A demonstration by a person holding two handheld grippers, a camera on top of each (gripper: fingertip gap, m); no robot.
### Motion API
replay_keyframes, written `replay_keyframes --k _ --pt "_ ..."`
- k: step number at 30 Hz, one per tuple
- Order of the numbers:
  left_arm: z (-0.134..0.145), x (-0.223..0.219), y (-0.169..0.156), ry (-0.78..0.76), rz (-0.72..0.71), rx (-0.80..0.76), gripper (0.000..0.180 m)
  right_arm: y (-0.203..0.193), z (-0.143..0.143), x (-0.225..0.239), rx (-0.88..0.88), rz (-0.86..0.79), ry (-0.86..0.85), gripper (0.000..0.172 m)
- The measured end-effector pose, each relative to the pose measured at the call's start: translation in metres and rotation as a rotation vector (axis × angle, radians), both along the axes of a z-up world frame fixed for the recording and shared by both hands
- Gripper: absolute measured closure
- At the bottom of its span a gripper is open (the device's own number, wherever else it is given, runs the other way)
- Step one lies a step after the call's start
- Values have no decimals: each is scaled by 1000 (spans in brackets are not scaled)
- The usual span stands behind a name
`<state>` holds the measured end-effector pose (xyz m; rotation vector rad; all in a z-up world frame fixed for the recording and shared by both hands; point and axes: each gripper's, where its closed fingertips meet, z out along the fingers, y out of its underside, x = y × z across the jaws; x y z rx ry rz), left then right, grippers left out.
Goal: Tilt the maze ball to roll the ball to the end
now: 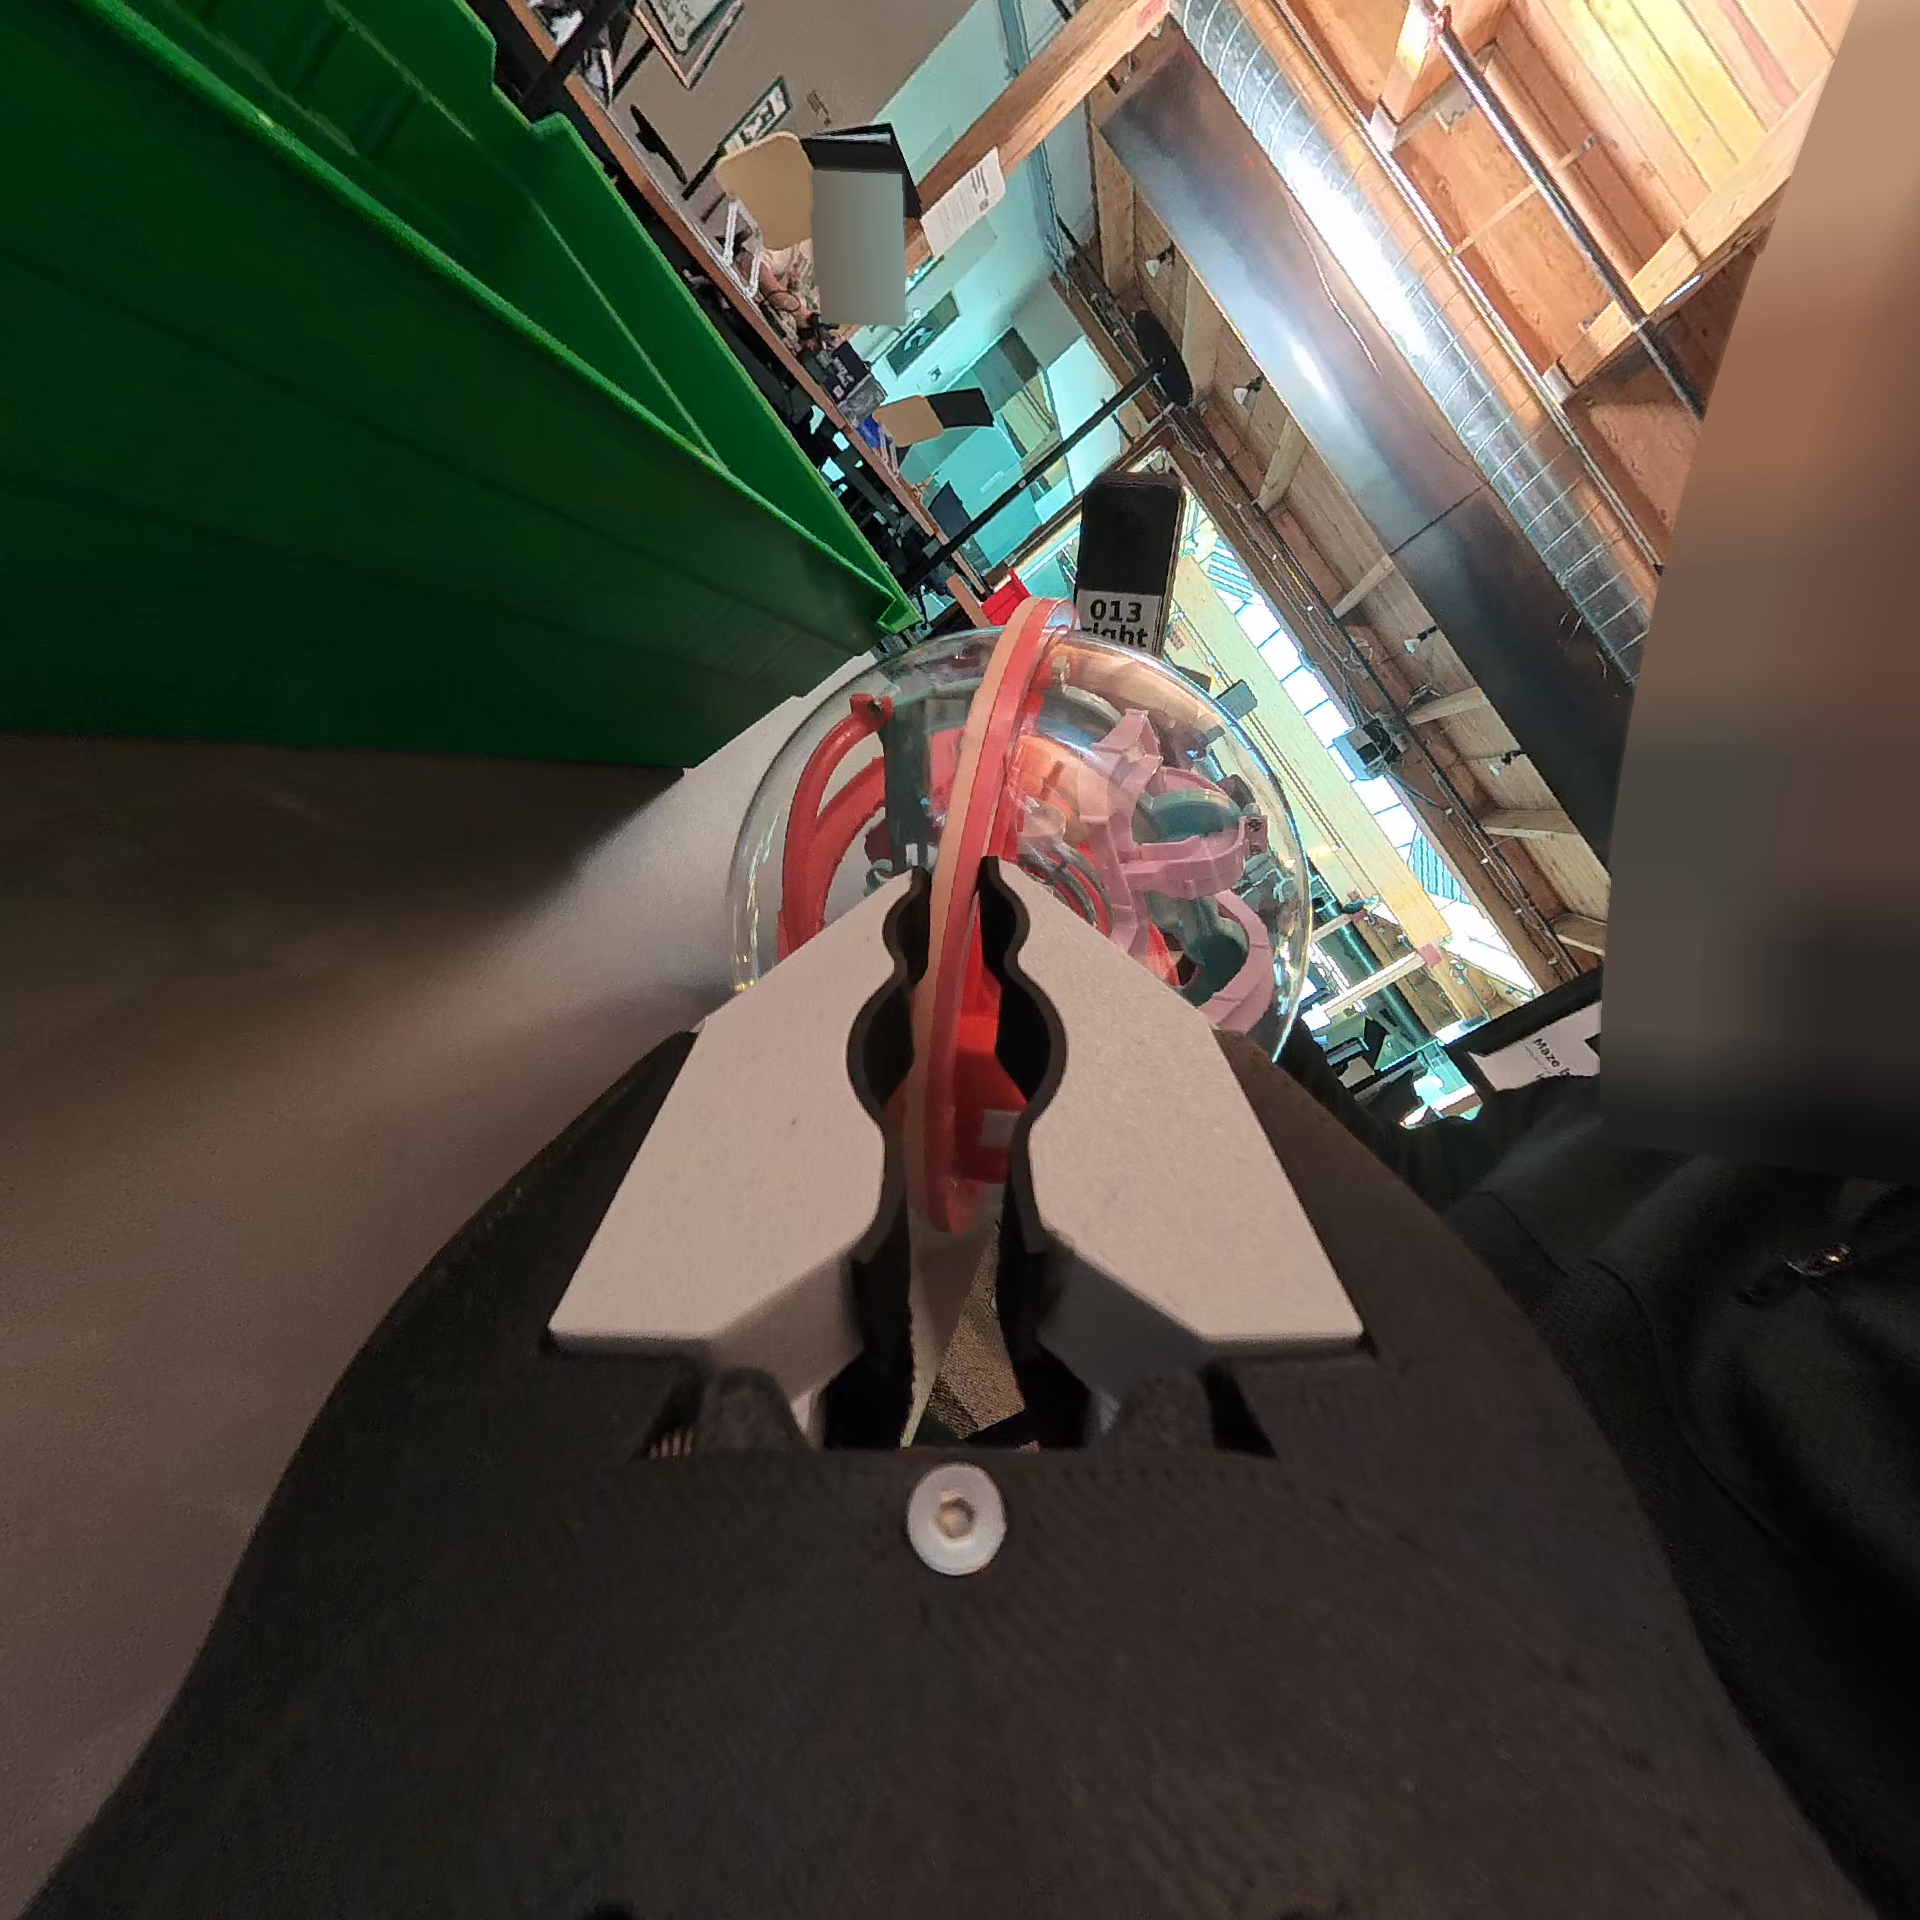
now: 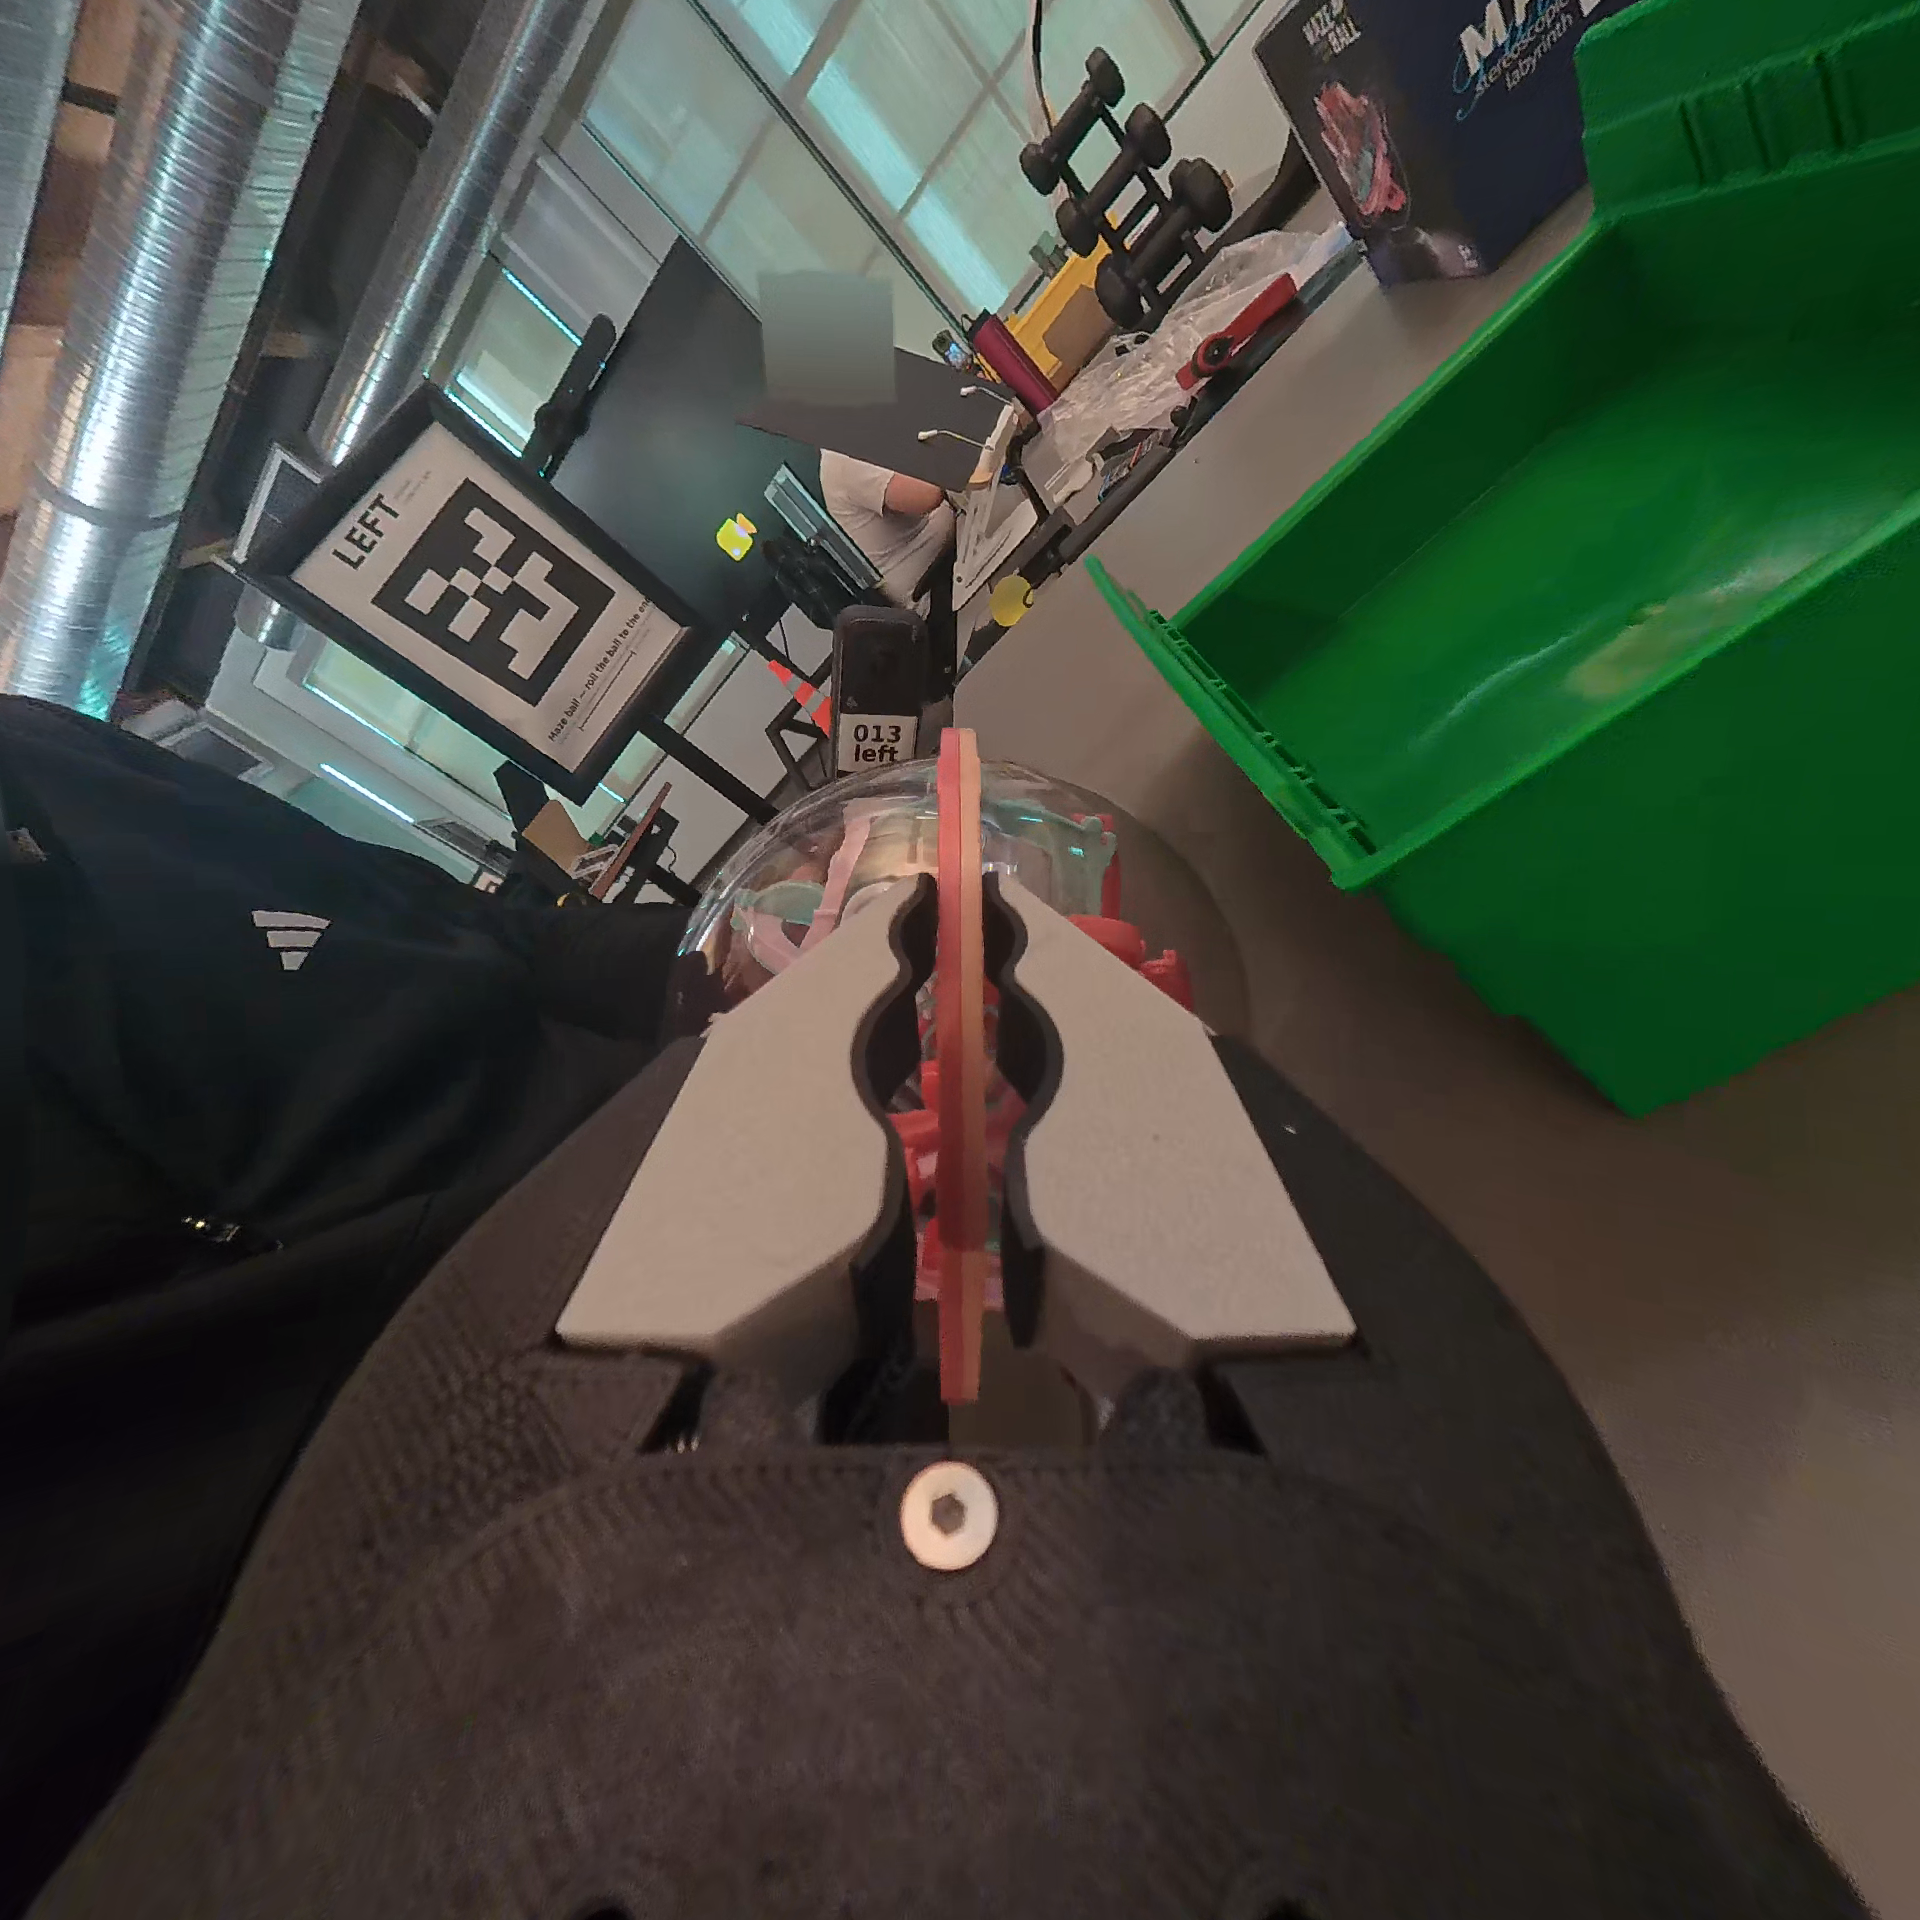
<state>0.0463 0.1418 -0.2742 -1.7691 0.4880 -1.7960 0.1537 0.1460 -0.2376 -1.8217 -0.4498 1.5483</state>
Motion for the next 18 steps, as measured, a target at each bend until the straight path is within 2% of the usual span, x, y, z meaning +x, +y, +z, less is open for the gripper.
replay_keyframes --k 18 --pt "-2 0 4 9 44 8 175 -16 -16 14 -33 -60 50 162"
